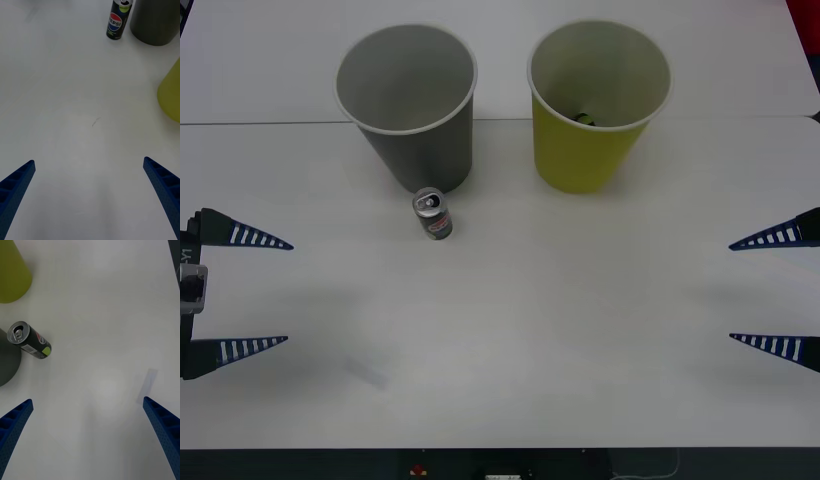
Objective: Put the can into the green bin and the plastic bottle into the gray bin
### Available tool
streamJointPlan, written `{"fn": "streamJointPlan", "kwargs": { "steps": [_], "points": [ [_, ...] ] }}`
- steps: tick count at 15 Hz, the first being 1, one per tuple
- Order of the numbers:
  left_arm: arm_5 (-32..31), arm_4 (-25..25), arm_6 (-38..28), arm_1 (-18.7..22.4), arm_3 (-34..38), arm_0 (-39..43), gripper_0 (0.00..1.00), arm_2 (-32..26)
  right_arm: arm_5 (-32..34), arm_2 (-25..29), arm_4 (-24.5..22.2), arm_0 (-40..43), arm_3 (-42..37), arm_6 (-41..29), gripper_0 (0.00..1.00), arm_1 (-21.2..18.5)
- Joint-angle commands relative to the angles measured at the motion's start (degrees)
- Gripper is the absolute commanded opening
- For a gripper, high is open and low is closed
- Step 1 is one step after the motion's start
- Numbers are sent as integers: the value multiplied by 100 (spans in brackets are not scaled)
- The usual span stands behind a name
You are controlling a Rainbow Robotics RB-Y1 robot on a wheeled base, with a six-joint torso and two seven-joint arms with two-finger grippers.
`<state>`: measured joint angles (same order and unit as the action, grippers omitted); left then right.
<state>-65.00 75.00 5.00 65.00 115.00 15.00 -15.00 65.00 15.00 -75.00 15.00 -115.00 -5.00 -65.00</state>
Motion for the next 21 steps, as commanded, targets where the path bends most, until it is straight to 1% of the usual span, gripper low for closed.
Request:
{"fn": "streamJointPlan", "kwargs": {
  "steps": [1,3,9,11,17,18,21],
  "points": [
    [0,0,0,0,0,0,100,0,0,0,0,0,0,0,100,0],
    [40,-99,19,-119,-13,3,100,-82,0,0,0,0,0,0,100,0],
    [84,-143,-78,-119,-57,12,100,-82,0,0,0,0,0,0,100,0],
    [189,-222,-201,-119,-118,12,100,-20,0,0,0,0,0,0,100,0],
    [682,-1128,-421,-119,-795,-76,100,639,0,0,0,0,0,0,100,0],
    [813,-1356,-430,-119,-936,-111,100,815,0,0,0,0,0,0,100,0],
    [1227,-1822,-395,-119,-1155,-217,100,1236,0,0,0,0,0,0,100,0]
  ]
}}
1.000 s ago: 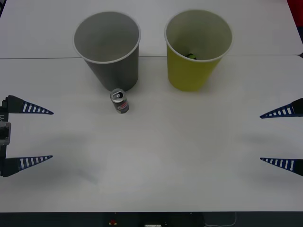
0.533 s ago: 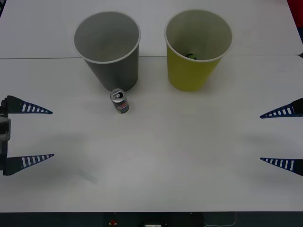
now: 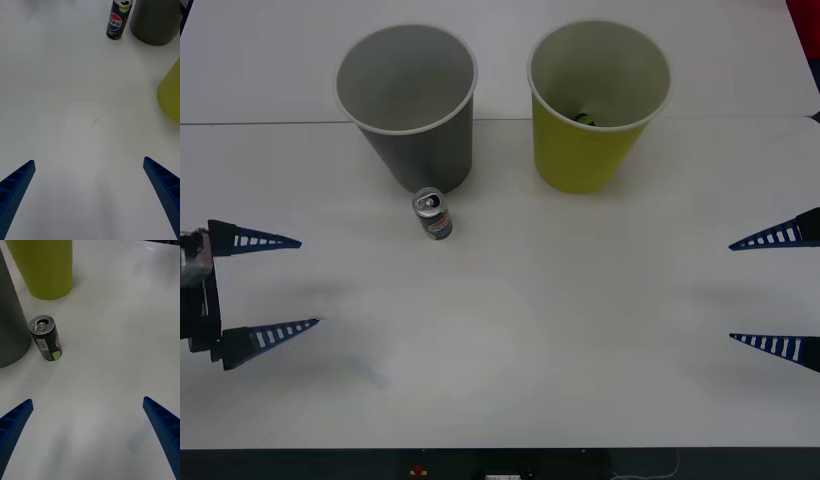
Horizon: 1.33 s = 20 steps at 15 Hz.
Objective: Put the can into the green bin and the plastic bottle into the gray bin
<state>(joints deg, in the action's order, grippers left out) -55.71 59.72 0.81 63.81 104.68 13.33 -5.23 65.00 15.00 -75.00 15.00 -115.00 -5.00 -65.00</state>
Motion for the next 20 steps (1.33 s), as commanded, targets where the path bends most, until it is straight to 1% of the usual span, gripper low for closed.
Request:
{"fn": "streamJointPlan", "kwargs": {
  "steps": [1,3,4,7,8,12,14,16,18,20],
  "points": [
    [447,-400,24,-9,-132,-41,100,348,0,0,0,0,0,0,100,0],
    [781,-778,51,-18,-202,-59,100,603,0,0,0,0,0,0,100,0],
    [913,-884,68,-26,-202,-59,100,699,0,0,0,0,0,0,100,0],
    [1352,-1270,95,-237,-299,-120,100,1060,0,0,0,0,0,0,100,0],
    [1396,-1385,95,-325,-378,-182,100,1209,0,0,0,0,0,0,100,0],
    [1396,-2202,279,-791,-941,-586,100,1930,0,0,0,0,0,0,100,0],
    [1405,-2712,789,-1019,-1178,-744,100,2185,0,0,0,0,0,0,100,0],
    [1510,-3046,1211,-1222,-1415,-938,100,2404,0,0,0,0,0,0,100,0],
    [1809,-3362,1800,-1362,-1486,-1034,100,2589,0,0,0,0,0,0,100,0],
    [2090,-3599,2450,-1538,-1494,-1052,100,2633,0,0,0,0,0,0,100,0]
  ]
}}
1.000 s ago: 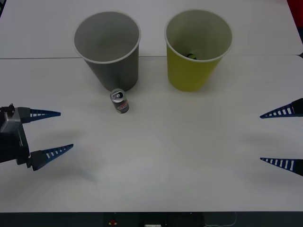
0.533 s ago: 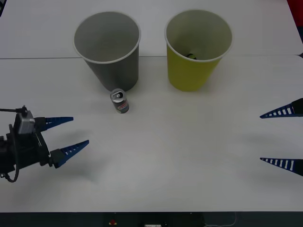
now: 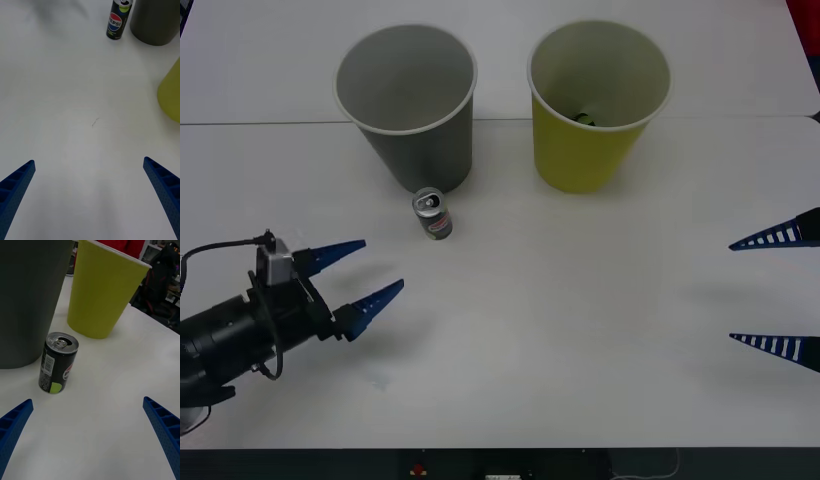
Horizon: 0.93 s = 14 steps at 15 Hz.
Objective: Put the can into the green bin and the plastic bottle into the gray bin
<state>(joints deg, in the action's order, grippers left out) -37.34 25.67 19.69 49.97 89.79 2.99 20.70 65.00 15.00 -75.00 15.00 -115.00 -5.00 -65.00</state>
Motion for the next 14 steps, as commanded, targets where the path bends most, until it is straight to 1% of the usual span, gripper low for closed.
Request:
{"fn": "streamJointPlan", "kwargs": {
  "steps": [1,4,7,9,12,14],
  "points": [
    [377,-282,782,-225,-6,-18,100,30,0,0,0,0,0,0,100,0],
    [781,-511,1389,-515,-6,-53,100,39,0,0,0,0,0,0,100,0],
    [1177,-616,1837,-972,-32,-132,100,30,0,0,0,0,0,0,100,0],
    [1326,-607,1916,-1130,-67,-194,100,39,0,0,0,0,0,0,100,0],
    [1335,-607,2021,-1306,-463,-466,100,118,0,0,0,0,0,0,100,0],
    [1335,-590,2065,-1350,-612,-625,100,189,0,0,0,0,0,0,100,0]
  ]
}}
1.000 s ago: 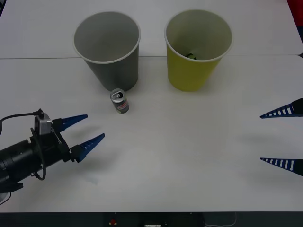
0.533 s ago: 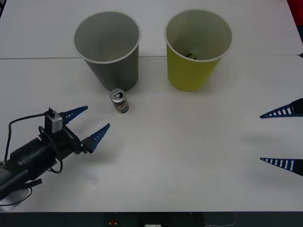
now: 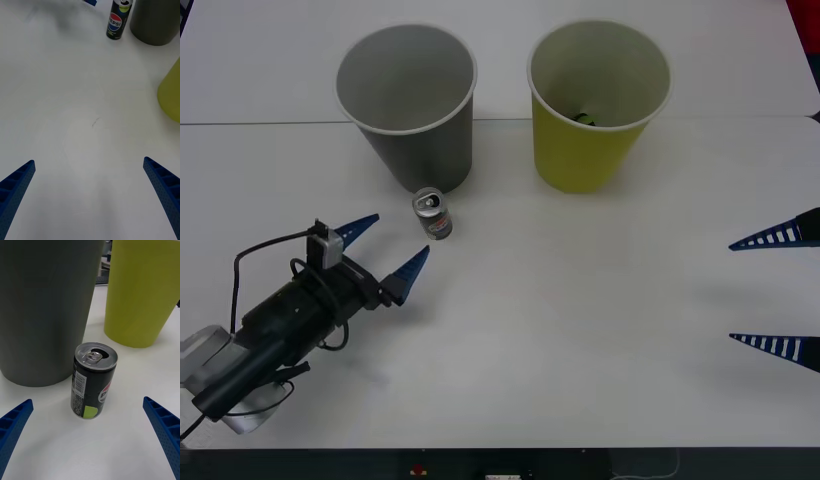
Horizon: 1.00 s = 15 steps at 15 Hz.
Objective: Put the can into the green bin and the plastic bottle into the gray bin
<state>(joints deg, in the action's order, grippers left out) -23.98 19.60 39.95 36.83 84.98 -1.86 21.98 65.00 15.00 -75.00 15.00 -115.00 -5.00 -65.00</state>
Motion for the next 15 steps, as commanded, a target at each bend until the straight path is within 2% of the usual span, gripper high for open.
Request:
{"fn": "streamJointPlan", "kwargs": {
  "steps": [1,15],
  "points": [
    [-2,17,57,-70,-262,-244,100,96,0,0,0,0,0,0,100,0],
    [-11,140,232,-835,-1677,-1396,100,342,0,0,0,0,0,0,100,0]
  ]
}}
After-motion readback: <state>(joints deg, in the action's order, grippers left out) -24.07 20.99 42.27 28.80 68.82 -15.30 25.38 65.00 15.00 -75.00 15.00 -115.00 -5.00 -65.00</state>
